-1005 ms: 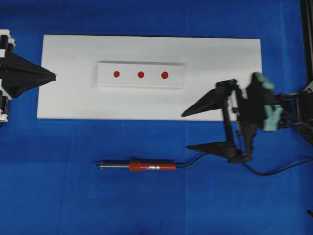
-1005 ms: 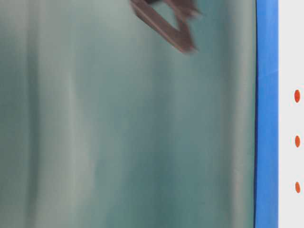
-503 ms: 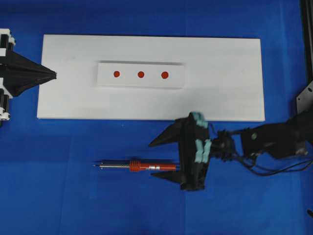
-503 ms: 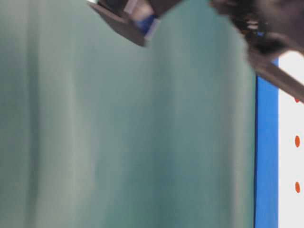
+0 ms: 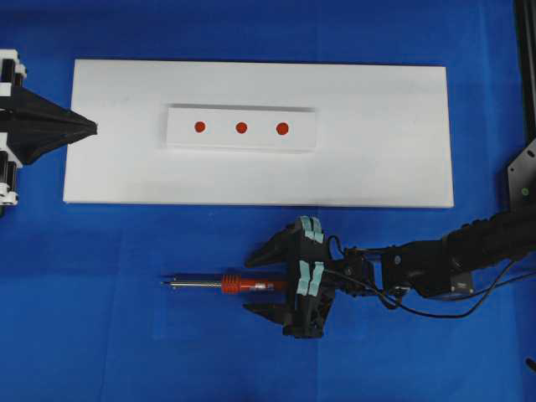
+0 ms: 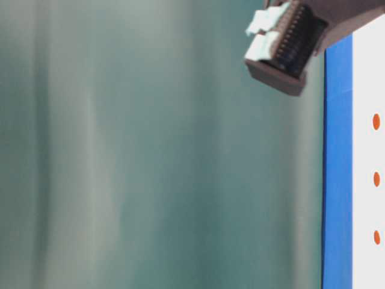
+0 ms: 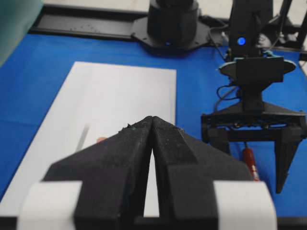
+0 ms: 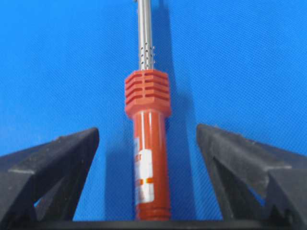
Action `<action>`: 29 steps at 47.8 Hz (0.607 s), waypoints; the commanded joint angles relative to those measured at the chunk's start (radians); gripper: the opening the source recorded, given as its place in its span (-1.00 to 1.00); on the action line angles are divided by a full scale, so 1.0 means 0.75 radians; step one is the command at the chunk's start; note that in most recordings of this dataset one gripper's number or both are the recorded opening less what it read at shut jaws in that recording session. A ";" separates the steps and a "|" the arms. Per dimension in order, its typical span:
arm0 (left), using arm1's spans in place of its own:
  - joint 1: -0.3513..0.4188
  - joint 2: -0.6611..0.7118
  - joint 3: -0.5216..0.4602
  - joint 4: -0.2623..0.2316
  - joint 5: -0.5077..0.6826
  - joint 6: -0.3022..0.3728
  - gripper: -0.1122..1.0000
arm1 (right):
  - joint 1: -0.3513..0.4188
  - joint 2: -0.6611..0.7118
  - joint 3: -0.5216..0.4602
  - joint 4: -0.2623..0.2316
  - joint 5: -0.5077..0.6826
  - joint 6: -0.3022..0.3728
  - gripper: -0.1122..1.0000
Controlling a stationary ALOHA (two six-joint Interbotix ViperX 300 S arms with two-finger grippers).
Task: Touch the tip of the soldering iron to the mark.
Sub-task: 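Lower the right gripper over the red handle and close it, then lift the soldering iron and carry it over the white strip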
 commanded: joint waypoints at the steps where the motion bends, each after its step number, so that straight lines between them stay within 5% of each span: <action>1: 0.002 0.004 -0.012 0.002 -0.016 -0.002 -0.80 | 0.010 -0.020 -0.018 0.002 -0.010 -0.004 0.67; 15: 0.002 0.004 -0.012 0.004 -0.016 -0.002 -0.80 | 0.012 -0.027 -0.012 -0.004 0.002 -0.065 -0.64; 29: 0.002 0.004 -0.010 0.002 -0.016 -0.002 -0.80 | 0.002 -0.110 0.000 -0.004 0.033 -0.092 -0.69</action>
